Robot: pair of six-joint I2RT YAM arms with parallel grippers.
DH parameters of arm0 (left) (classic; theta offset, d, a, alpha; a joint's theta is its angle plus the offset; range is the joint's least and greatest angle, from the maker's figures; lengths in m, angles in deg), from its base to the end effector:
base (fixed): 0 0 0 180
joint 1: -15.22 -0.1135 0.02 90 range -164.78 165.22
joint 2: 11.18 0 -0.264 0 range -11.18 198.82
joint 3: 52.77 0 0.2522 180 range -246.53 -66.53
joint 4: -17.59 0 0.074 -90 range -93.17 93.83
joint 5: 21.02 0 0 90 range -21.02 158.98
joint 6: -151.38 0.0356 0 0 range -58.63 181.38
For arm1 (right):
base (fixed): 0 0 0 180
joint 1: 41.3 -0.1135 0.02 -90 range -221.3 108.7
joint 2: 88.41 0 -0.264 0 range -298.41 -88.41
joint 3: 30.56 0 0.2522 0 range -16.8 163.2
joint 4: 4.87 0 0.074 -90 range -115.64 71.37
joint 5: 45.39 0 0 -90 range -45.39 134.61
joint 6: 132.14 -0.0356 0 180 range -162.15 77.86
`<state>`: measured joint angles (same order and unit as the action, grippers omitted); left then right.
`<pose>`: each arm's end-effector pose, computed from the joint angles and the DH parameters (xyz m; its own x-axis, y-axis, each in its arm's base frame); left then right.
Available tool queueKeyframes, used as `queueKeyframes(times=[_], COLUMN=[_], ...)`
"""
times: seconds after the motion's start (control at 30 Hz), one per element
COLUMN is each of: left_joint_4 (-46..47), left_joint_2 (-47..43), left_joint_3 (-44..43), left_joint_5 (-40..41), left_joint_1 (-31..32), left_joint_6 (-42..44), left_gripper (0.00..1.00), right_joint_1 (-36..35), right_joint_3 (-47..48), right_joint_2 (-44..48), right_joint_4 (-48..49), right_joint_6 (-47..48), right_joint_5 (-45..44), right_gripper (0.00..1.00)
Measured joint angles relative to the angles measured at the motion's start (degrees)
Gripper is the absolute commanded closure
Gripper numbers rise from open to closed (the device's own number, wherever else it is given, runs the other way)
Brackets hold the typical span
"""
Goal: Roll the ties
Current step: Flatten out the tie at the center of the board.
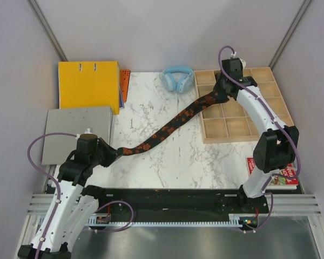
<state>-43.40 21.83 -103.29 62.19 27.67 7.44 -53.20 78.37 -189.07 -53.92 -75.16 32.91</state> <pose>0.1148 -0.0297 0.2580 -0.6363 -0.6816 -0.3614 -0.3679 0.6798 -0.6345 0.3937 0.0756 0.3381 -0.5640 0.4265 -0.7071 0.3050 0.9034 0.3016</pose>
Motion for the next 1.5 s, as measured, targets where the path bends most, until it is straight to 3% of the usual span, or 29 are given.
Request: queueKeyframes(times=[0.07,0.17,0.5,0.7,0.93,1.17,1.33,1.5], left_joint_4=[-0.31,-0.46,-0.61,-0.81,-2.62,-3.91,-3.85,-3.89], left_joint_2=[0.39,0.22,-0.57,-2.51,-3.74,-6.19,-6.58,-6.56], left_joint_3=[0.09,0.52,1.49,1.49,1.46,1.49,2.69,4.26], left_joint_5=[-0.15,-0.39,-0.52,-1.55,-2.51,-3.72,-5.14,-5.88], left_joint_1=[0.00,0.00,0.00,0.00,0.00,0.00,0.00,0.00], left_joint_6=[-0.28,-0.63,-0.98,-1.03,-1.01,-1.01,-1.01,-0.96], left_gripper=[0.98,0.98,0.98,0.98,0.98,0.98,0.98,0.98], right_joint_1=[-0.11,-0.39,-0.70,-0.70,-0.92,-0.68,-0.57,-0.72], right_joint_3=[-3.74,-7.74,-5.75,4.28,22.88,32.24,25.88,8.13], right_joint_2=[-0.04,-3.19,-13.94,-22.18,-30.25,-32.87,-30.51,-20.17], right_joint_4=[0.68,1.11,2.34,0.98,-8.20,-10.12,-8.48,-4.92], right_joint_6=[0.00,-0.28,-0.20,-0.13,1.55,3.06,3.21,3.21], right_joint_5=[0.66,1.90,2.86,2.49,-0.22,-2.16,-2.23,0.57], right_gripper=[0.92,0.96,0.97,0.95,0.79,0.78,0.67,0.65])
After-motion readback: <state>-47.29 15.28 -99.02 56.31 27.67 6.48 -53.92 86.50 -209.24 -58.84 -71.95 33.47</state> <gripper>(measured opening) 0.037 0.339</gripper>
